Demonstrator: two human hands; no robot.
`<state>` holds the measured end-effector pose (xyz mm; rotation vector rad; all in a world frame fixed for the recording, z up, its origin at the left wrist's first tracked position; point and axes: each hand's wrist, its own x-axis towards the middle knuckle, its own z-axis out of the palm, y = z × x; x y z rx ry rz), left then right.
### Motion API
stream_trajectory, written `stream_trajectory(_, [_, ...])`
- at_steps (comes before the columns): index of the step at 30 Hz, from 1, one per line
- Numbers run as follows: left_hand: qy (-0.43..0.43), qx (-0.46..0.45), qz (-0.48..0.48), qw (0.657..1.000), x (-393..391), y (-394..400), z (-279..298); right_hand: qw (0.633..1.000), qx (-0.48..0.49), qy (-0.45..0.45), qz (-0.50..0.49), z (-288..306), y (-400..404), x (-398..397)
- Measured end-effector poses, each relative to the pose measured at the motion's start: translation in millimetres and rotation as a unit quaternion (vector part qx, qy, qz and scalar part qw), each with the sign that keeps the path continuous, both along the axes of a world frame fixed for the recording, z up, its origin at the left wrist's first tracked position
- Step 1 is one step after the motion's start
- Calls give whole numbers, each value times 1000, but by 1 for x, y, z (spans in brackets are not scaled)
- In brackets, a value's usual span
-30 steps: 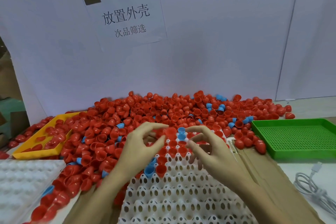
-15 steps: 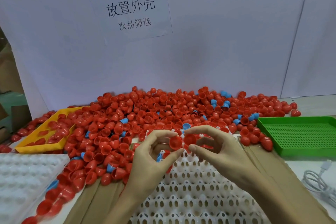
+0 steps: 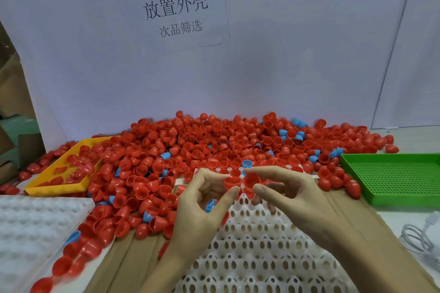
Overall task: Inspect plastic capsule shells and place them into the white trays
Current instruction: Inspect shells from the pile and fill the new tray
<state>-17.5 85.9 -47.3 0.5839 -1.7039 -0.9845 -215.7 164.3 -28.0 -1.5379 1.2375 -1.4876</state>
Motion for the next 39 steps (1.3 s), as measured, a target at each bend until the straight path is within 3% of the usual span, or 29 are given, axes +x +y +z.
stream_trajectory(7, [-37, 1, 34, 999, -2, -4, -7, 999, 30, -30, 24, 0, 1, -2])
stream_trajectory(14, [-112, 18, 1, 994, -2, -2, -10, 997, 61, -45, 23, -2, 0, 4])
stream_trajectory(24, [-99, 29, 2, 995, -2, 0, -7, 988, 110, -91, 62, -4, -2, 6])
stream_trajectory(30, [-121, -72, -21, 990, 0, 0, -6, 984, 105, -126, 64, -2, -2, 5])
stream_trajectory(39, [-123, -50, -33, 991, 1, -4, -9, 992, 83, -88, 44, -5, -3, 6])
